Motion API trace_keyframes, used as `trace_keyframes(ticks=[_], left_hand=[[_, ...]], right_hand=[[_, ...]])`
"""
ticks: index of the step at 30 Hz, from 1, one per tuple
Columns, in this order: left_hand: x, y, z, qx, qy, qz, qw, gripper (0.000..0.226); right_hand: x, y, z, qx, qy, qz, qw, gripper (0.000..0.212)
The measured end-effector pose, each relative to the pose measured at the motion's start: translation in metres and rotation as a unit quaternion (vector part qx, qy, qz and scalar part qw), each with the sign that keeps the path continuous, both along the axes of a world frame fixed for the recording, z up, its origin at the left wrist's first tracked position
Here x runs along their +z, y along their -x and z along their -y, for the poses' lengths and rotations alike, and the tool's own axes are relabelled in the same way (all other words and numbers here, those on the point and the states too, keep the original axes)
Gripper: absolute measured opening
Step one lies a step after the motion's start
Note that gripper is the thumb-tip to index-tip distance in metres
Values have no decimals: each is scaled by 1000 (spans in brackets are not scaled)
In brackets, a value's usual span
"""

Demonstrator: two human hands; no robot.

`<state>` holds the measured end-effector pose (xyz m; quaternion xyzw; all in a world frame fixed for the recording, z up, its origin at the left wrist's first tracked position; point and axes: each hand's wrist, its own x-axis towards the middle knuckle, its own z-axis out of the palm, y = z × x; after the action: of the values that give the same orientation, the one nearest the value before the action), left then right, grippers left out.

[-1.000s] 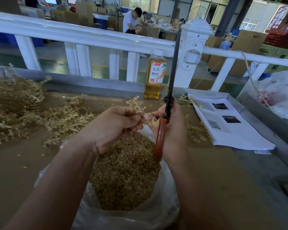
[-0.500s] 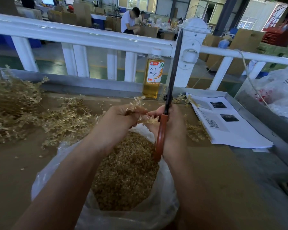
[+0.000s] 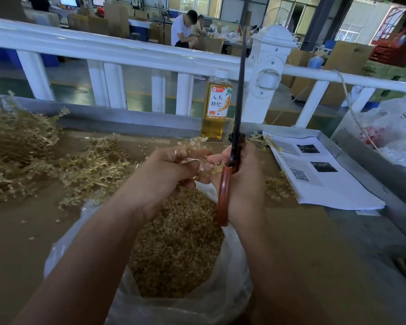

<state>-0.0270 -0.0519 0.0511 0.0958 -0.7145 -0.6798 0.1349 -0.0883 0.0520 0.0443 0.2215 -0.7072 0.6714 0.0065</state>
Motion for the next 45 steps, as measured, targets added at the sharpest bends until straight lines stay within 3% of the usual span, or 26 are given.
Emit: trace_keyframes(ticks=[3,11,14,16,20,23,29,35,40,45], left_hand=[[2,0,-1,-25,-48,3,999,21],[5,-6,16,-92,-59,33,993,16],[1,-4,18,-47,-6,36,998,36],[-3,-2,15,-24,17,41,999,36],[-6,-1,14,-62,-26,47,997,8],[-3,-2,15,-113,-75,36,990,20],[0,0,9,-51,-120,13,991,22],[-4,5,1,45,19,-22,999,18],[0,2,2,69,43,-55,995,29],[1,5,-6,105,45,-104,988,27]], right_hand=[[-3,5,-3,11,-11,-52,999,46],[-6,5,-3,103,57,56,991,41],[-8,2,-3,123,56,58,989,37],[-10,2,-2,115,59,66,989,36],[-8,3,-2,103,66,62,991,35],[-5,5,-2,106,71,68,989,37],[-3,6,-4,77,59,62,993,38],[-5,4,-3,46,59,79,994,31],[-2,5,-9,63,63,102,991,21],[-1,3,-8,89,-9,62,994,25]])
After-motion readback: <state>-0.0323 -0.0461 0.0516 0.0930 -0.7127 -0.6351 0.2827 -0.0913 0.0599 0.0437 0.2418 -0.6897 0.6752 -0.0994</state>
